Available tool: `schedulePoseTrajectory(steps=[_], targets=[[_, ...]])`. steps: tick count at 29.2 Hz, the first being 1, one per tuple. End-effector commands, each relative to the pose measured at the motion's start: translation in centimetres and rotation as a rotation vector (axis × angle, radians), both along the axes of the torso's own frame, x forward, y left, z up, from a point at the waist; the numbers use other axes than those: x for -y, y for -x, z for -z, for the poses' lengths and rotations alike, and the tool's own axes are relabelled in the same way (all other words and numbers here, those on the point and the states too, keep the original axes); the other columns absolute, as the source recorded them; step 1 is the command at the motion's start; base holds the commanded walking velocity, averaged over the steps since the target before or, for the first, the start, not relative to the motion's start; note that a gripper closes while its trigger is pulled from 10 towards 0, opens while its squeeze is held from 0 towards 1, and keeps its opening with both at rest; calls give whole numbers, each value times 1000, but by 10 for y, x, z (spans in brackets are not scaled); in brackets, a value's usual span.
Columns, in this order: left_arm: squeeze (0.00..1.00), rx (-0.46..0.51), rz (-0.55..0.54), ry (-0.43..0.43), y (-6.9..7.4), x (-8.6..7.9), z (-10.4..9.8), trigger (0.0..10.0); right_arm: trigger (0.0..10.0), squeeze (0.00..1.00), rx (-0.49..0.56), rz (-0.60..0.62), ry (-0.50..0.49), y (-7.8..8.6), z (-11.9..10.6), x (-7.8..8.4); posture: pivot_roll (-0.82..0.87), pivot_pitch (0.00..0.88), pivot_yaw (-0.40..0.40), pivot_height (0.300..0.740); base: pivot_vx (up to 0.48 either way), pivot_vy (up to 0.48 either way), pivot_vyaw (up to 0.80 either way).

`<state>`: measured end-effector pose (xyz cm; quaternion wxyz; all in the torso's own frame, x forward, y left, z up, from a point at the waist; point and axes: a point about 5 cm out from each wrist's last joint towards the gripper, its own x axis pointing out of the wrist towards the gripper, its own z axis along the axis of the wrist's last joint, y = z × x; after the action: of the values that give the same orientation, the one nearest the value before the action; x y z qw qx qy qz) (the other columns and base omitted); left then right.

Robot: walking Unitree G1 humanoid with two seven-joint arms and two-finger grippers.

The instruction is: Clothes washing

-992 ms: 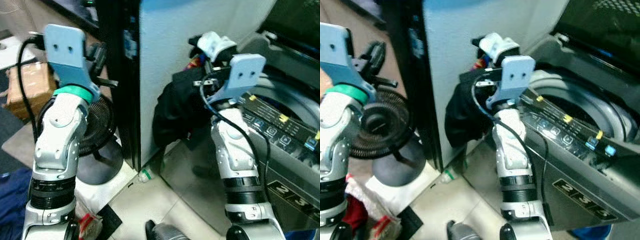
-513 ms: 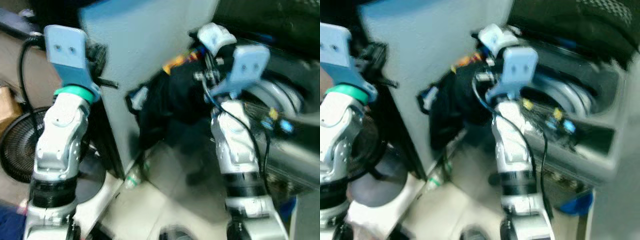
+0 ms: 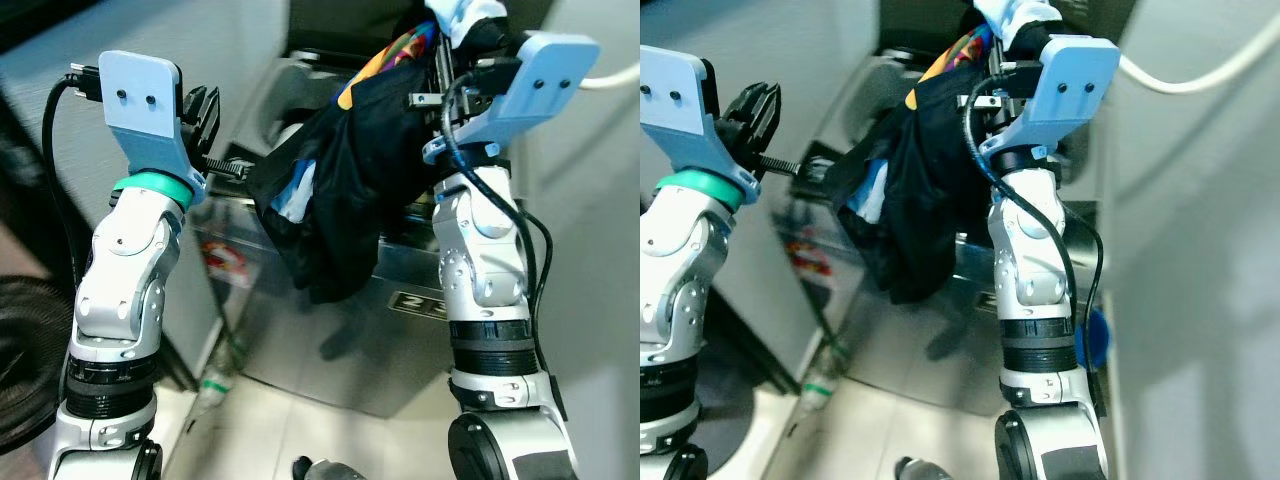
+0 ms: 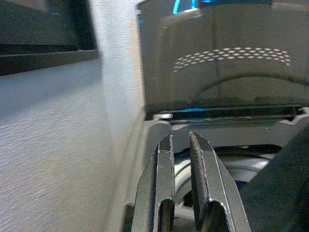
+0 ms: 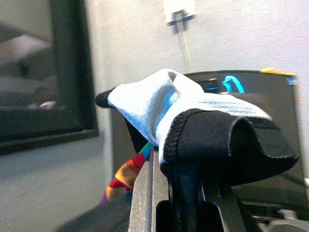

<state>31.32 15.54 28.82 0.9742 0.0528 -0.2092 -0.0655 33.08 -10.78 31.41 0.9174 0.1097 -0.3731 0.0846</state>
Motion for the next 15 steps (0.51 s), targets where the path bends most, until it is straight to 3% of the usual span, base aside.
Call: schedulePoseTrajectory(steps=[1, 9, 15], targets=[[0, 28, -24, -9, 2, -3, -2, 10000, 10000, 0, 34, -42, -18, 5, -9, -6, 63, 0, 20, 740, 401, 0, -788], [0, 41, -34, -9, 2, -3, -4, 10000, 10000, 0, -15, -67, 30, 3, 5, -16, 63, 0, 20, 740, 431, 0, -98], [0, 28, -18, -13, 2, -1, -3, 10000, 10000, 0, -70, -27, 29, -3, 13, -12, 61, 0, 21, 740, 405, 0, -741]])
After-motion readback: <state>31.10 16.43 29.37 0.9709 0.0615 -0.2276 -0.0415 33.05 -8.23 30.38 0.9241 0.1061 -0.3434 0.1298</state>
